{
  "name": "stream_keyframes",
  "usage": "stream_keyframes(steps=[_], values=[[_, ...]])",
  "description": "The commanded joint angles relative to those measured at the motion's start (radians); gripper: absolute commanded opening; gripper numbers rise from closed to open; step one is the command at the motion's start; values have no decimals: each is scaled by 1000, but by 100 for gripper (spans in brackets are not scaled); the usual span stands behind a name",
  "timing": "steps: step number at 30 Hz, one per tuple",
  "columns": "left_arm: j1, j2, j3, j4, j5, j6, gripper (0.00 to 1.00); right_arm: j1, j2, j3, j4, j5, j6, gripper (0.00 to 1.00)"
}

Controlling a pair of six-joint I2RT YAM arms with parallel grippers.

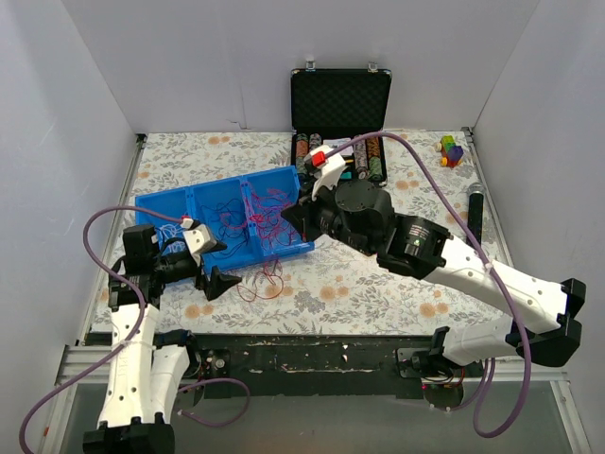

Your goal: Untangle the cables

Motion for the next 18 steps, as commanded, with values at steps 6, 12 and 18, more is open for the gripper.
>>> stream_keyframes(steps=[6,12,18], values=[[-75,-36,-112,459,76,-327,92,8,10,133,-70,-22,-57,1],[-86,-90,-115,341,-5,-220,92,5,84,214,-99,42,-122,1],[-86,-113,-97,264,-39,-192,91,-12,154,280,-96,45,-157,1]])
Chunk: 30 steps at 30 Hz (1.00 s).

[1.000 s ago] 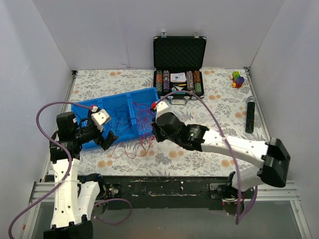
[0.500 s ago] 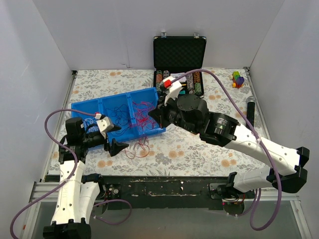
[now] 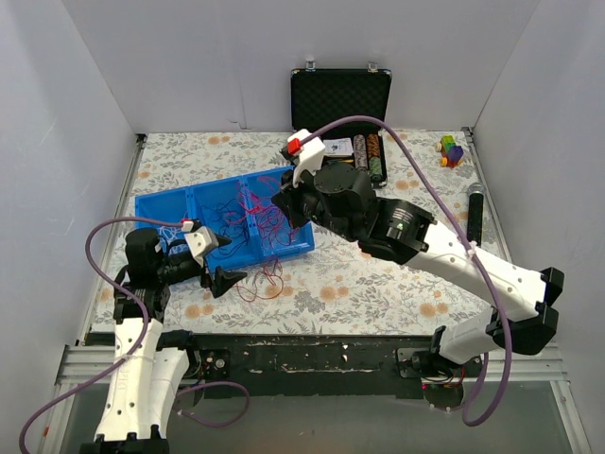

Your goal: Untangle the cables

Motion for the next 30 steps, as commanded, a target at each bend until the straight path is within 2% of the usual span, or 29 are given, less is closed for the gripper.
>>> stream_keyframes(steps=[1,10,17,25,30], values=[[-4,-22,37,-69,-38,28,89,-15,33,70,14,22,-53,1],[-7,-35,94,-196,-87,105,86,-90,99,54,41,3,-79,1],[-7,-41,135,-213,-122,100,87,-195,156,5,87,-78,-73,1],[-7,-41,163,-218,-159,97,88,-242,291,-12,147,-124,-79,1],[-7,-44,178,-207,-173,82,89,-275,421,46,153,-127,-99,1]])
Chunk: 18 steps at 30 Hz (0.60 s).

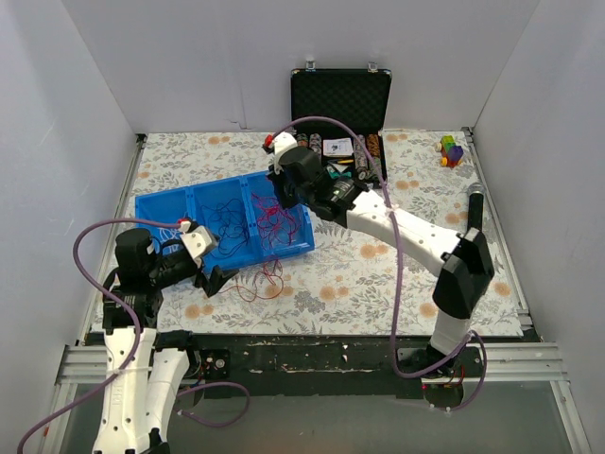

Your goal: Untangle the cables

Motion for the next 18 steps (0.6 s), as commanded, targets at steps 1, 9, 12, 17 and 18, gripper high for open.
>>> stream_keyframes(steps=[1,9,12,17,18], values=[[-5,-8,47,-5,-20,-6,89,-36,109,70,51,-21,-31,1],[-5,-22,66,-28,-41,-3,89,-62,293,189,5,-64,-12,1],[-3,-25,69,-36,-51,-1,90,-62,299,203,-9,-63,1,39],[-3,-19,66,-25,-55,-18,90,-62,221,145,23,-55,11,72],[-3,-18,66,-21,-57,-23,90,-62,204,141,19,-55,11,72]])
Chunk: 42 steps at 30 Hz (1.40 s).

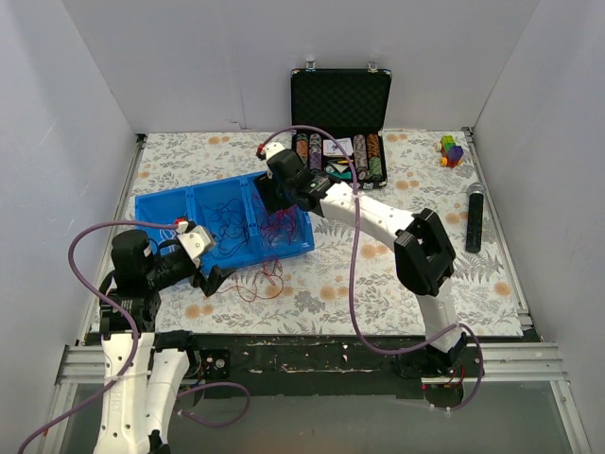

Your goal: Untangle the cables

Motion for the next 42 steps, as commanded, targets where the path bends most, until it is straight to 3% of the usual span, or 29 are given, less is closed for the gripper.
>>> stream_keyframes(steps=[1,7,9,16,20,28,31,42], values=[[-3,5,29,6,-11,-21,90,4,-126,-2,33,-3,10,72],[-5,11,35,34,-37,-36,92,53,-329,-176,71,-35,38,74],[-3,16,39,50,-57,-48,93,103,-389,-250,71,2,44,80],[-5,43,65,129,-146,-128,98,312,-553,-572,109,63,123,87],[-3,66,87,185,-214,-200,98,376,-552,-690,165,39,168,88],[-5,89,121,167,-249,-225,98,381,-415,-715,303,85,188,87],[-5,80,122,138,-257,-208,98,381,-363,-707,382,111,179,84],[-5,71,128,87,-277,-206,98,378,-199,-620,429,209,156,52]])
